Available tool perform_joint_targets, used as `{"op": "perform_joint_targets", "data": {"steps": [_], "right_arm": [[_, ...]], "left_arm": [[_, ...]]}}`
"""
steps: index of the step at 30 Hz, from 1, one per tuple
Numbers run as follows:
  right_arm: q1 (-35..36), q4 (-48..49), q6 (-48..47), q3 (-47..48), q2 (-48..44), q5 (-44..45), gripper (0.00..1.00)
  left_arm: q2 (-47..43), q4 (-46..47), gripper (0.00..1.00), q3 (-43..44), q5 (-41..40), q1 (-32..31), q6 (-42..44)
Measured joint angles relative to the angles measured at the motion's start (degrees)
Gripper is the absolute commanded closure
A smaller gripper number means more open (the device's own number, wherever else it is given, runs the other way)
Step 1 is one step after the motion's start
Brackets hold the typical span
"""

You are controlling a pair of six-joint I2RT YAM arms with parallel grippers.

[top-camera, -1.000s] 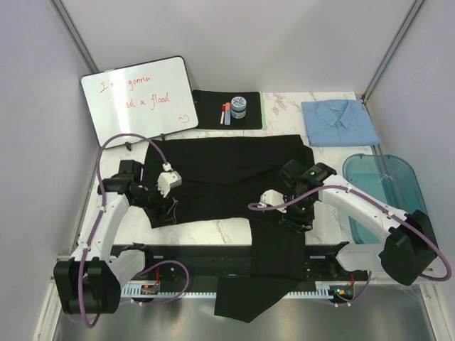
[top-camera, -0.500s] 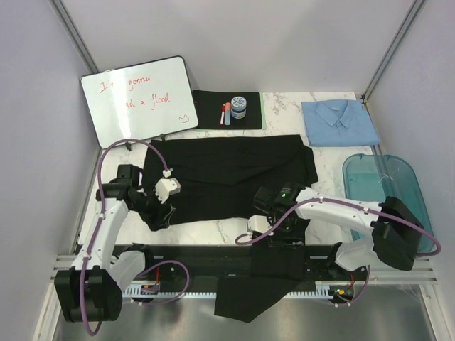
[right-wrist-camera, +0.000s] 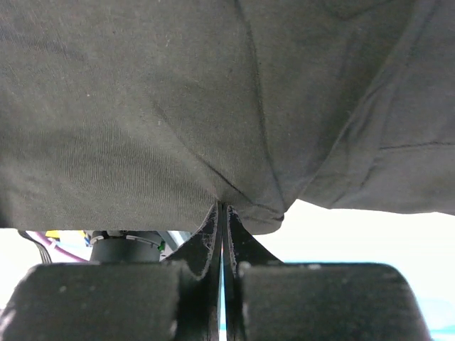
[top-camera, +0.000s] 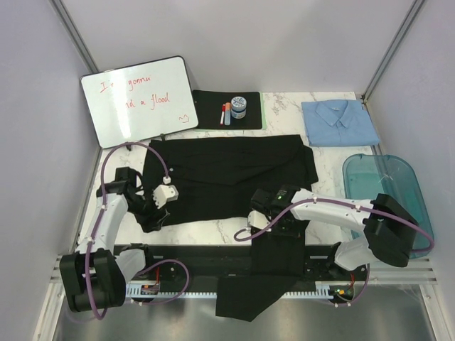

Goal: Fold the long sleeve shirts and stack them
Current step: Fold the shirt

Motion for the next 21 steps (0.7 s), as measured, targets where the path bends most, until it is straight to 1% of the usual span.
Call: {"op": "perform_joint_targets", "data": {"steps": [4,10,19,21], "right_arm": [[-0.48,0.20,0.44,0.24,-1.70,0.61,1.00],[-3.58,0.09,0.33,3.50,-3.21,0.28,1.00],[-5.60,0.20,-0.74,4.50,-3.96,-0.24,1.00],[-6.12,0.20,-0.98,4.50,-4.22,-0.42,1.00]], "left_arm": [[0.04,-0.59,0.28,-0.09,-0.04,0.04,3.43],[0.07,-2.10,0.30,-0.11,-0.81,0.09,8.04],[-4.42,-1.88,0.37,-4.11,-1.31,0.09,14.34],[-4.55,-1.81,0.40,-4.48,-1.25,0.09,15.47]]}}
